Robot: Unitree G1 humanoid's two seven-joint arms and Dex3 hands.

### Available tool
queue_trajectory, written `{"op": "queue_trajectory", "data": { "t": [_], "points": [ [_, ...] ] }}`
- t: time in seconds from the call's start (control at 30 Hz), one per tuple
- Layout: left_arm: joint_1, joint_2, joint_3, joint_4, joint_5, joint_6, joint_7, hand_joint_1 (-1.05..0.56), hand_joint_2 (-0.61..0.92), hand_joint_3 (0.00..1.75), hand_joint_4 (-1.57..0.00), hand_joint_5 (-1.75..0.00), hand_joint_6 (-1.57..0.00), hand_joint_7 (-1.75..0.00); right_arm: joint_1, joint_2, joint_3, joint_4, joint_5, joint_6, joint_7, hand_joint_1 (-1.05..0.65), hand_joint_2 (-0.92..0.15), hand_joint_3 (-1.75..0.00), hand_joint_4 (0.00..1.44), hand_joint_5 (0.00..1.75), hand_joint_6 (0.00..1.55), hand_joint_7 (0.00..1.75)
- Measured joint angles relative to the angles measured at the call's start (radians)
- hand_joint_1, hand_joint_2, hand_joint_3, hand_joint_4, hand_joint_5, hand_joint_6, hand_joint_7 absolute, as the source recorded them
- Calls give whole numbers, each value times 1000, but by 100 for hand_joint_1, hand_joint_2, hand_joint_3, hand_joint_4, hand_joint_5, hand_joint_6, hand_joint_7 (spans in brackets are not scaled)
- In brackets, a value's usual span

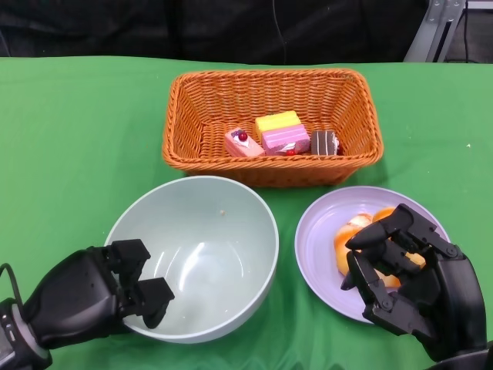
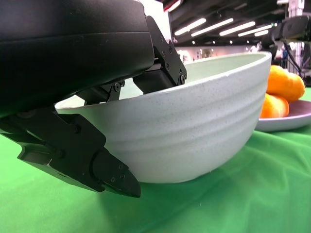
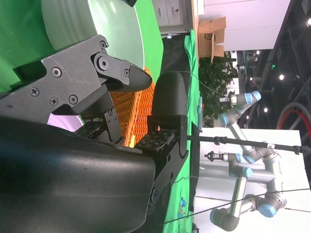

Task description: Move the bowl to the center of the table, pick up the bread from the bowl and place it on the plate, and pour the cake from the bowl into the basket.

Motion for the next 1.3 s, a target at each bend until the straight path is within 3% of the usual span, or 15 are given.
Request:
{"op": "queue_trajectory", "data": {
  "t": [0.03,0.1,0.13,0.17,0.3,0.43,0.53,0.7,1.0,1.1,1.23,1.3],
  "points": [
    [0,1,0,-4,-2,-3,-13,-25,74,1,-77,-135,-116,-38,0,-1,0,0,0,0,0,-14,-67,-77,70,165,63,129],
    [-5,5,-3,-14,-3,-24,-39,-28,76,1,-81,-124,-123,-20,0,-2,0,0,0,0,0,-14,-67,-77,70,165,63,129],
    [-8,8,-4,-18,-3,-32,-48,-28,77,1,-81,-122,-125,-17,0,-2,0,0,1,0,0,-14,-67,-77,70,165,63,128],
    [-11,13,-6,-24,-3,-40,-53,-37,80,2,-86,-100,-124,-11,0,-3,0,0,0,0,0,-14,-67,-77,69,165,63,128],
    [-25,33,-19,-46,-3,-79,-71,-46,85,1,-95,-59,-119,-1,0,-3,0,0,1,0,0,-14,-67,-76,69,166,63,128],
    [-27,49,-24,-55,-15,-109,-137,-55,90,0,-90,-22,-100,0,0,1,1,1,-1,-3,-1,-14,-66,-76,69,166,63,128],
    [-27,71,-19,-76,-41,-128,-213,-70,92,4,-77,-7,-81,0,0,1,1,1,-1,-2,-2,-14,-67,-76,69,166,63,129],
    [-24,97,22,-117,-98,-165,-312,-102,92,23,-52,0,-54,0,0,1,1,5,-1,-3,-2,-15,-67,-73,70,166,63,128],
    [20,99,147,-92,-308,-322,-523,-105,92,67,-33,0,-32,0,0,0,1,7,1,-3,0,-14,-68,-72,69,166,63,128],
    [36,97,205,-75,-414,-367,-649,-105,92,68,-27,0,-28,0,0,0,1,7,1,-3,0,-14,-68,-72,70,166,64,128],
    [46,71,259,-8,-641,-453,-932,-105,92,64,-18,0,-26,0,0,0,1,9,-1,-8,0,-14,-67,-73,70,165,64,128],
    [63,47,283,3,-797,-463,-1092,-105,92,63,-22,-2,-27,-1,0,1,2,9,-1,-8,0,-14,-67,-74,70,165,63,128]
  ]
}}
